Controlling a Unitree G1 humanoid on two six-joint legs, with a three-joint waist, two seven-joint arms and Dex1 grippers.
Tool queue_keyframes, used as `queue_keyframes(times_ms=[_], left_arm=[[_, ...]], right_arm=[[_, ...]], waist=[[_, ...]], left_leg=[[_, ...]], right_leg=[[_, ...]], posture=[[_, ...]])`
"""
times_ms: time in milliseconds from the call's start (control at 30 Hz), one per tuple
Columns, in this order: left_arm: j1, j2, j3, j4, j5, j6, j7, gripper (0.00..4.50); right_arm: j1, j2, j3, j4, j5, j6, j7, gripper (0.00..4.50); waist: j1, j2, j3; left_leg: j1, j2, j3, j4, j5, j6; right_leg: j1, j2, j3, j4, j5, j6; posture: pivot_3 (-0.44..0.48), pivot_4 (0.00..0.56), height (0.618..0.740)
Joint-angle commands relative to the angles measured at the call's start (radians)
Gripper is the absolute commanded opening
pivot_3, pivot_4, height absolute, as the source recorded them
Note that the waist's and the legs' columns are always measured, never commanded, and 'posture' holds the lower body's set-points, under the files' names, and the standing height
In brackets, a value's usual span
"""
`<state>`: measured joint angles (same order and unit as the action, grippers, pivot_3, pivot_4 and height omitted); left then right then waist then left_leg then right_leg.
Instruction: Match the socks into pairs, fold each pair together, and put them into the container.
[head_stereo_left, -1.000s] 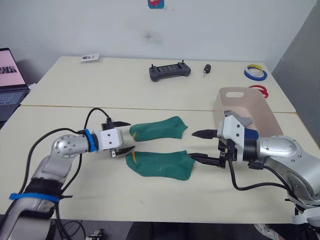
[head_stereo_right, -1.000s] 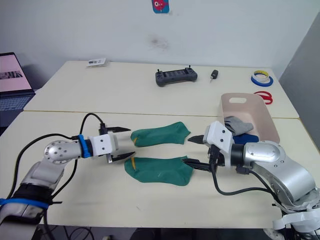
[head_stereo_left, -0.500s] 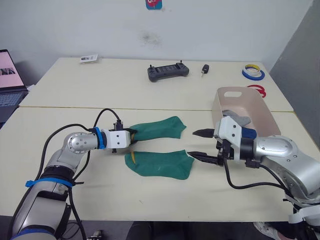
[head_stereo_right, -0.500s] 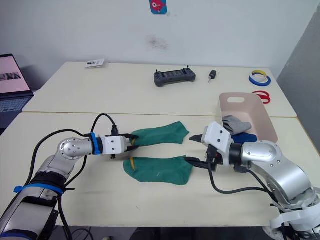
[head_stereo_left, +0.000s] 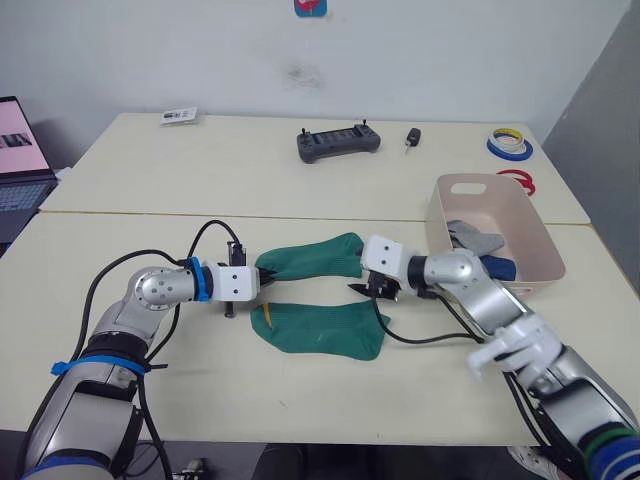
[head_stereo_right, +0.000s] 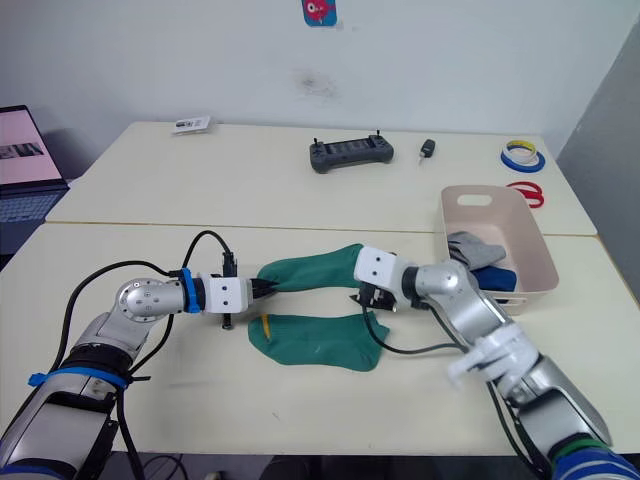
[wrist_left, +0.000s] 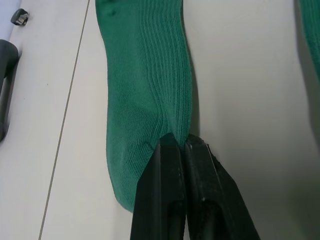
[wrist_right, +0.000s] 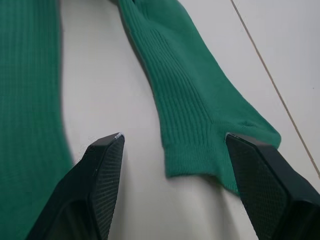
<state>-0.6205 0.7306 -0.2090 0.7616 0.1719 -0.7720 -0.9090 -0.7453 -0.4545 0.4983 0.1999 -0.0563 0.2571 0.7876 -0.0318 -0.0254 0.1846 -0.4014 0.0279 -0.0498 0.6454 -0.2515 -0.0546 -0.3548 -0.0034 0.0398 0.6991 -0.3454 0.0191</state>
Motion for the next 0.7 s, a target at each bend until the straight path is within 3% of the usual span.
queue_keyframes(times_ms=[33,133,233,500,700], left_arm=[[-0.014,0.003,0.006,-0.002,-0.009,-0.017,0.004,0.04],[-0.014,0.002,0.004,-0.002,-0.007,-0.019,0.005,0.04],[-0.016,0.001,0.003,0.000,-0.006,-0.021,0.005,0.00],[-0.024,0.012,0.001,0.000,-0.005,-0.038,-0.009,0.00],[-0.034,0.021,0.003,0.011,0.002,-0.067,-0.008,0.00]], right_arm=[[-0.043,0.025,-0.013,0.102,-0.019,-0.038,0.038,3.47],[-0.062,0.044,-0.024,0.171,-0.025,-0.021,0.069,3.47],[-0.065,0.049,-0.026,0.194,-0.027,0.005,0.110,2.87],[-0.066,0.059,-0.051,0.204,-0.029,0.091,0.144,0.16],[-0.064,0.067,-0.091,0.180,0.001,0.104,0.166,0.07]], waist=[[0.001,0.000,0.000],[0.001,0.000,0.000],[0.000,0.000,0.000],[0.001,0.000,0.000],[0.003,0.000,0.000]], left_leg=[[0.000,0.000,0.000,0.000,0.000,0.000],[0.000,0.000,-0.001,0.000,0.000,0.000],[0.001,0.000,0.000,0.000,0.000,0.000],[0.002,0.000,-0.001,0.001,0.000,0.000],[0.001,0.000,-0.001,0.001,0.000,0.000]], right_leg=[[0.000,0.000,0.000,0.000,0.000,0.000],[0.000,0.000,-0.001,0.001,0.000,0.000],[0.000,0.000,0.000,0.002,0.000,0.000],[0.000,0.000,0.000,0.004,0.000,0.000],[0.000,0.000,-0.001,0.005,0.000,0.000]], posture=[[0.000,0.150,0.740],[0.000,0.150,0.740],[0.000,0.150,0.740],[0.000,0.150,0.740],[0.000,0.150,0.740]])
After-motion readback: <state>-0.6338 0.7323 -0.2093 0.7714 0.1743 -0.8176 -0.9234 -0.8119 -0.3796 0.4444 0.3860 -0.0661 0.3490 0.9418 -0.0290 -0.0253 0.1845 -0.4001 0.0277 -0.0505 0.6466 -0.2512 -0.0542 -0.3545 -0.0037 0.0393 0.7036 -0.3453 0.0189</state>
